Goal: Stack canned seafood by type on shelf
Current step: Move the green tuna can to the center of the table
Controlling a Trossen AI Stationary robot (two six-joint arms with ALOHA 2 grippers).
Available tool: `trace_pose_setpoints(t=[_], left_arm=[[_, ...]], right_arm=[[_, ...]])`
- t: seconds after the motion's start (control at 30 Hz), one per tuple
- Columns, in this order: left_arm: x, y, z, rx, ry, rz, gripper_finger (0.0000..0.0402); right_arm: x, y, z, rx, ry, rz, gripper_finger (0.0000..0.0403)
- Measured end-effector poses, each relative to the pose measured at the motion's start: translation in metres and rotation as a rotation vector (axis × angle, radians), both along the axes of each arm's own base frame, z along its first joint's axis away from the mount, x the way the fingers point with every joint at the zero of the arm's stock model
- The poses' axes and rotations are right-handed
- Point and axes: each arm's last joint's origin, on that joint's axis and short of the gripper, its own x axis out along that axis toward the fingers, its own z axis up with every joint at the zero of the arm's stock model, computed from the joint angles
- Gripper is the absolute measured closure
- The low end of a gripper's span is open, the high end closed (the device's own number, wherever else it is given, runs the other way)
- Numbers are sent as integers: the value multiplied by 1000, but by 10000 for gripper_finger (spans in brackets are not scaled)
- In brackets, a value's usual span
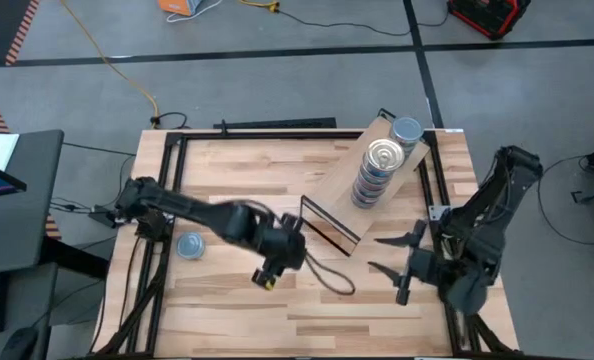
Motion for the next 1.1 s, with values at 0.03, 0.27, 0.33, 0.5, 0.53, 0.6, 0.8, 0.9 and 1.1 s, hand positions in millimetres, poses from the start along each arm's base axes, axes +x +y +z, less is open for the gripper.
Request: trace_pose_setpoints(t=[0.03, 0.27, 0.33, 0.5, 0.53, 0.6, 0.8, 0.9, 1.1], left_arm=[[0, -4, -9, 0, 13, 3, 224], [-33, -25, -51, -55, 9, 64, 260], [-52, -25, -56, -78, -24, 115, 267], [-108, -14, -70, -126, -88, 326, 272], [-119, -10, -76, -146, -81, 382, 272], [-140, -1, -90, -187, -46, 502, 272], [-191, 22, -116, -247, 68, 825, 272], [-208, 30, -119, -218, 127, 960, 272], [-226, 33, -125, -98, 254, 1095, 272]], right_arm=[[3, 2, -3, 6, 3, -7, 132], [15, 19, -14, 53, -22, -3, 132], [15, 23, -13, 60, -34, 9, 132], [14, 31, -17, 38, -27, 33, 132], [14, 31, -17, 34, -25, 33, 132], [15, 31, -17, 35, -26, 30, 132], [17, 29, -17, 35, -27, 19, 132], [21, 30, -20, 36, -24, 8, 132], [30, 25, -23, 10, -12, -28, 132]])
